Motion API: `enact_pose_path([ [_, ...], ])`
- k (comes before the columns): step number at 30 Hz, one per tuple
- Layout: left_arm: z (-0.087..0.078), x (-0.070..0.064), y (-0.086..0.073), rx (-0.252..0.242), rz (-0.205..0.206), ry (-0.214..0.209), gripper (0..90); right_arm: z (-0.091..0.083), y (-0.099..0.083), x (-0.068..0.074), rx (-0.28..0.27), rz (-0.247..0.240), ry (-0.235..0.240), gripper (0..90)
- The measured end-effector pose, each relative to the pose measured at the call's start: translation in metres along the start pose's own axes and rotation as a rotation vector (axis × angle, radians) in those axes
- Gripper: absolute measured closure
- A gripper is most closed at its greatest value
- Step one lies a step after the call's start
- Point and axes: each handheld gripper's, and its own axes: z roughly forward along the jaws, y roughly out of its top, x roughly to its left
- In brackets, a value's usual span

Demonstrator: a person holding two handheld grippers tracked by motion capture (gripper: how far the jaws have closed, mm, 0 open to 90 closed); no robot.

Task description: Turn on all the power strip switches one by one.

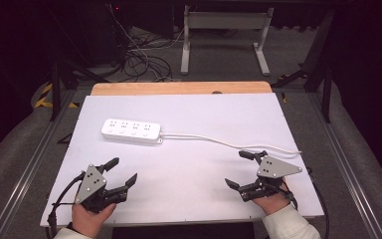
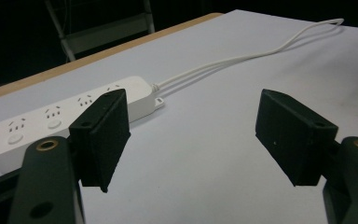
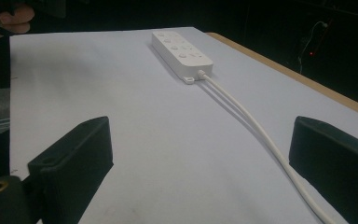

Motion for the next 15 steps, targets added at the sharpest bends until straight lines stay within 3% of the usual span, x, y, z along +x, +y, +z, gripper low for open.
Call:
enact_pose_path([
  [7, -0.0004, -0.0015, 0.0020, 0.011, 0.004, -0.006, 28.6, 0.0008, -0.0001, 0.0006, 0.003, -0.006, 0.004, 6.9],
  [10, -0.0006, 0.0014, 0.0013, 0.008, -0.021, 0.003, 28.6, 0.0004, -0.0002, 0.0007, 0.006, 0.000, 0.006, 7.0],
  [12, -0.0010, 0.0044, 0.0013, 0.007, -0.044, -0.019, 28.7, 0.0006, -0.0004, 0.0006, 0.007, 0.001, 0.009, 7.5],
  [15, -0.0009, 0.0052, 0.0013, 0.015, -0.037, -0.027, 28.7, 0.0016, -0.0011, 0.0001, 0.010, 0.000, 0.018, 8.2],
])
